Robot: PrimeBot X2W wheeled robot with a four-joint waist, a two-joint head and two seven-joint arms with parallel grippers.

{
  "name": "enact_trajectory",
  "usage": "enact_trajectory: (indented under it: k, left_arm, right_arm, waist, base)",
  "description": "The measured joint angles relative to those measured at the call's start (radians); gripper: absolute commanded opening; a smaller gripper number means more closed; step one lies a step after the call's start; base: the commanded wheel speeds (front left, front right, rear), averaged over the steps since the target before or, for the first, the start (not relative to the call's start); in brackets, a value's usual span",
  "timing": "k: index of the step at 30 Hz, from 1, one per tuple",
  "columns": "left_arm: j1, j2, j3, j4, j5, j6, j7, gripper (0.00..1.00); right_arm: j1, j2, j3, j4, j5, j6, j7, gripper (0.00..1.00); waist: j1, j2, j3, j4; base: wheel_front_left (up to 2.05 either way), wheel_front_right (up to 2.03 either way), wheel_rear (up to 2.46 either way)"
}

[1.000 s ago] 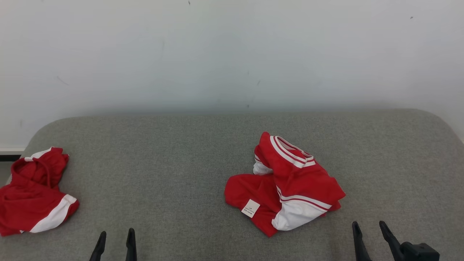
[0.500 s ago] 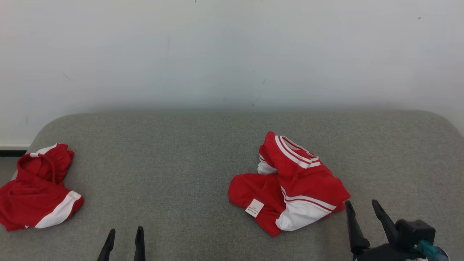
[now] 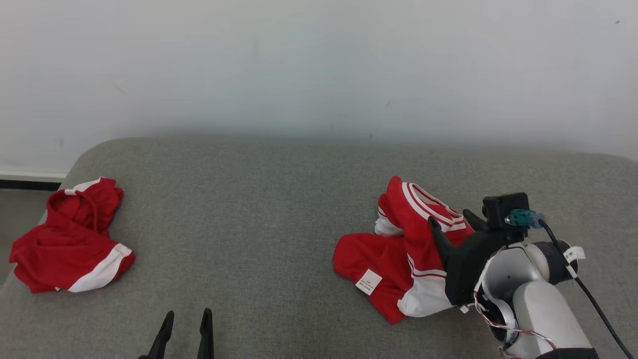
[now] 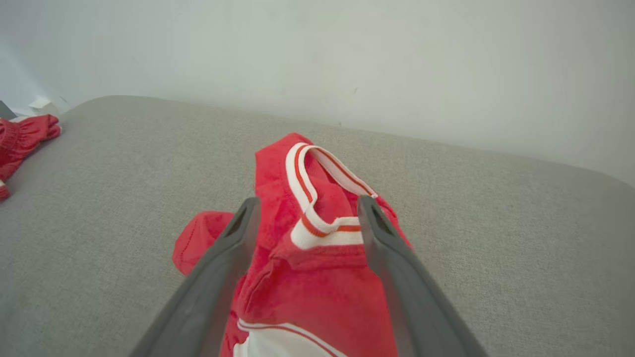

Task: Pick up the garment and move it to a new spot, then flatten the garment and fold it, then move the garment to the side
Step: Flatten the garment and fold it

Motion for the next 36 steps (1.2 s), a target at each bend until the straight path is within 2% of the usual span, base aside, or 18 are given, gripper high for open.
enact_trajectory:
  k: [6,13,14,15,16,21,24,29,31,36]
  left_arm:
    - [-0.015,-0.003,-0.012,0.013,-0.007,0.000,0.000,1.00]
    - [-0.016,-0.003,-0.016,0.019,-0.008,0.000,0.000,1.00]
    - [-0.016,-0.003,-0.015,0.019,-0.008,0.000,0.000,1.00]
    - [-0.016,-0.004,-0.014,0.019,-0.008,0.000,0.000,1.00]
    - [-0.015,-0.004,-0.014,0.019,-0.008,0.000,0.000,1.00]
    - [-0.014,-0.004,-0.013,0.020,-0.010,0.000,0.000,1.00]
    - [-0.011,-0.004,-0.010,0.020,-0.010,0.000,0.000,1.00]
    - [-0.002,-0.004,0.005,0.019,-0.011,0.000,0.000,1.00]
    - [0.001,-0.004,0.007,0.020,-0.010,0.000,0.000,1.00]
    - [0.001,-0.004,0.006,0.019,-0.008,0.000,0.000,1.00]
  right_arm:
    - [-0.066,0.000,0.006,0.105,-0.075,0.000,0.127,1.00]
    - [-0.070,0.000,0.004,0.148,-0.128,0.000,0.225,1.00]
    - [-0.068,0.000,0.004,0.148,-0.128,0.000,0.232,0.68]
    - [-0.066,0.000,0.002,0.146,-0.128,0.000,0.233,0.44]
    - [-0.062,0.000,0.000,0.144,-0.128,0.000,0.234,0.00]
    - [-0.043,0.000,-0.007,0.133,-0.119,0.000,0.239,0.00]
    - [-0.044,0.000,0.012,0.109,-0.062,0.000,0.214,0.00]
    - [-0.105,0.000,0.093,0.064,0.111,0.000,0.151,0.00]
    - [-0.145,0.000,0.128,0.056,0.221,0.000,0.122,0.00]
    - [-0.289,0.000,0.213,0.066,0.483,0.000,-0.036,0.00]
  waist:
    - [0.0001,0.0000,0.017,0.036]
    - [0.0001,0.0000,0.022,0.064]
    - [0.0001,0.0000,0.020,0.064]
    - [0.0000,0.0000,0.018,0.064]
    - [0.0000,0.0000,0.017,0.064]
    - [0.0000,0.0000,0.006,0.060]
    - [0.0000,0.0000,0.001,0.055]
    - [0.0000,0.0000,-0.002,0.037]
    - [0.0000,0.0000,-0.003,0.028]
    - [0.0000,0.0000,-0.008,0.010]
  base:
    - [0.00,0.00,0.00]
    - [0.00,0.00,0.00]
    - [0.00,0.00,0.00]
    - [0.00,0.00,0.00]
    - [0.00,0.00,0.00]
    - [0.00,0.00,0.00]
    - [0.00,0.00,0.00]
    - [0.00,0.00,0.00]
    - [0.00,0.00,0.00]
    - [0.00,0.00,0.00]
